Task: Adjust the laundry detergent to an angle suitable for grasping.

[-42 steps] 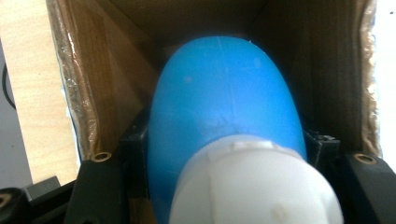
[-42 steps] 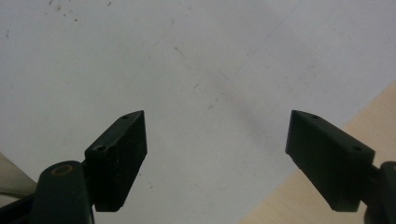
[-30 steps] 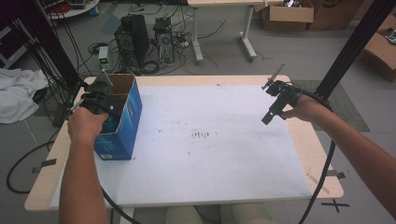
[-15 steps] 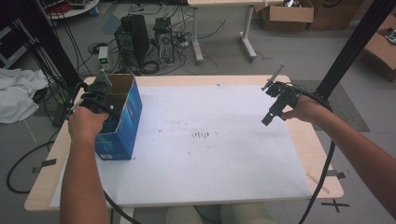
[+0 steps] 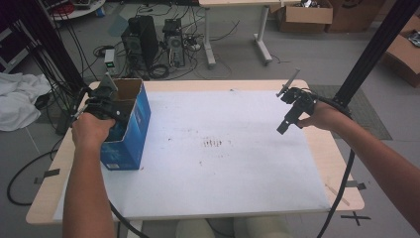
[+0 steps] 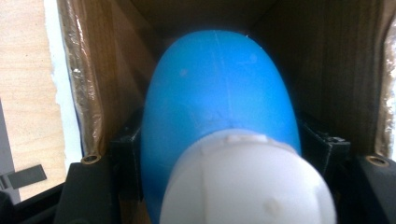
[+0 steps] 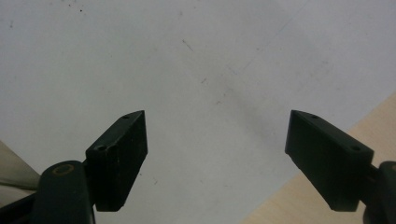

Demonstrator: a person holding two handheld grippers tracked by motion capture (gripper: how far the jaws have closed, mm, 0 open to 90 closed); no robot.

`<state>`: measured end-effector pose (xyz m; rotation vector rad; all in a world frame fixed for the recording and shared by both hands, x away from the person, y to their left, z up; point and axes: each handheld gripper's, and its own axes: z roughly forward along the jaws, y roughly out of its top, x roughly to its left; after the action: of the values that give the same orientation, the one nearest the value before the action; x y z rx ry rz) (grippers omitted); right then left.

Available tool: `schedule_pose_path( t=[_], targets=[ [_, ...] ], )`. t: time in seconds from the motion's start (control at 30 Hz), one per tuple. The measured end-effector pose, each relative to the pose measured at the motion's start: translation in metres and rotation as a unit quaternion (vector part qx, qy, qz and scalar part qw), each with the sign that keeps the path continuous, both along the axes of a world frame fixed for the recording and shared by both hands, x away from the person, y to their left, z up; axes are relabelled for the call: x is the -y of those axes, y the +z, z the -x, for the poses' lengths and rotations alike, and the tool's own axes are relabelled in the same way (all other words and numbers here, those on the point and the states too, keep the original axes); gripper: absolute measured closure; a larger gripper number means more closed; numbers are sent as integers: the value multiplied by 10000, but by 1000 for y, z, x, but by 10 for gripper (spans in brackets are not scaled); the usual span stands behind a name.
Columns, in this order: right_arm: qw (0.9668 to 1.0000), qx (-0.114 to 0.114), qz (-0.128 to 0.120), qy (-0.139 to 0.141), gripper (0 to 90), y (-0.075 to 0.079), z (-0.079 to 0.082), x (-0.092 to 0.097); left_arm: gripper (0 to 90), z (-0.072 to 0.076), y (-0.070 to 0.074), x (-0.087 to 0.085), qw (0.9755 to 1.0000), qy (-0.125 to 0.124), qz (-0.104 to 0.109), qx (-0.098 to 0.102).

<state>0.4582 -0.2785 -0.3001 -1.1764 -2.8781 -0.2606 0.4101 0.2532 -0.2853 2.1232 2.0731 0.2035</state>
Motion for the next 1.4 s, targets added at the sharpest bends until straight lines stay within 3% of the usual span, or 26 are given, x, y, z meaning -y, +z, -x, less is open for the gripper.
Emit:
schedule_pose_path(
  t=[0.63, 1.17, 1.4],
  targets=[
    [10000, -3, -1, 42, 209, 1, 1, -4, 306, 5, 22, 0, 9998, 16, -32, 178],
    [10000, 11, -12, 46, 204, 3, 3, -5, 305, 11, 63, 2, 9988, 77, -233, 423],
    [10000, 27, -30, 43, 204, 5, 4, -3, 295, 15, 83, 13, 9987, -116, -210, 454]
  ],
)
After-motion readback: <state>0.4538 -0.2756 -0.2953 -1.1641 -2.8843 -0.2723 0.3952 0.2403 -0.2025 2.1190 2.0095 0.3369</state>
